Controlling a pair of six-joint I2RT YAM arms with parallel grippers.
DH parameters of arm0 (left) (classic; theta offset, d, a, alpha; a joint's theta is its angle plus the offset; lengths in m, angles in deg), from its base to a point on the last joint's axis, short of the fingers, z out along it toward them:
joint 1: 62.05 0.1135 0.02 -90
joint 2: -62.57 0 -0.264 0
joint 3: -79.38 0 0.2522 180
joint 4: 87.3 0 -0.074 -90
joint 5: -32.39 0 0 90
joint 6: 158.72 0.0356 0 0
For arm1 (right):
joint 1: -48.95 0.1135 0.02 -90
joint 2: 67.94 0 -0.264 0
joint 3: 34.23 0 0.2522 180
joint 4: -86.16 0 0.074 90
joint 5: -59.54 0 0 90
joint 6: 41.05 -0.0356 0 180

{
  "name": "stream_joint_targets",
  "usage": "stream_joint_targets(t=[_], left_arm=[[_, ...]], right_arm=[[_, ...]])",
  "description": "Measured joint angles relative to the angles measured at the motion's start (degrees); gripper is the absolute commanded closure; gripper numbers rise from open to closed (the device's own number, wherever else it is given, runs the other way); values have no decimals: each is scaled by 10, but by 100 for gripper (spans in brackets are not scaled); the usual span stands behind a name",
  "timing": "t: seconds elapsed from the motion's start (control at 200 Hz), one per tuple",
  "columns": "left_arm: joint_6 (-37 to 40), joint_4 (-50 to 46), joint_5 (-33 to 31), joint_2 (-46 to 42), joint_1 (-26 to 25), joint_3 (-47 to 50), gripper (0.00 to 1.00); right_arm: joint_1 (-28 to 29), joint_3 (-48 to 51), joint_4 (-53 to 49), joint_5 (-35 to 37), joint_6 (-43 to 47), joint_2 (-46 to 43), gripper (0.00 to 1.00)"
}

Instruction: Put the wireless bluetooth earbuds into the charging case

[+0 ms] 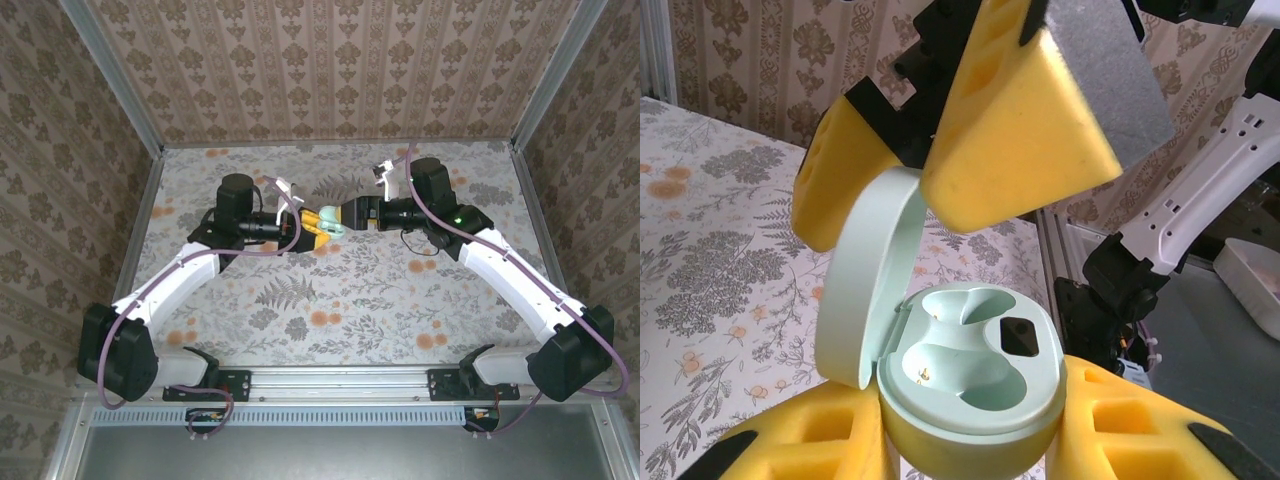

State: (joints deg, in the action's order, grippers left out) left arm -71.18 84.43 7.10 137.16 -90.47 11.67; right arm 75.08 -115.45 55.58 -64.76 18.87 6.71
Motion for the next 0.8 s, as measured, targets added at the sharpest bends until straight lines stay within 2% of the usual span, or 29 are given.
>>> stream_joint_targets(t=[0.8], left_arm=[[-10,14,5,3,0,0,89]], right_arm=[[0,-25,-1,5,-2,7,15]])
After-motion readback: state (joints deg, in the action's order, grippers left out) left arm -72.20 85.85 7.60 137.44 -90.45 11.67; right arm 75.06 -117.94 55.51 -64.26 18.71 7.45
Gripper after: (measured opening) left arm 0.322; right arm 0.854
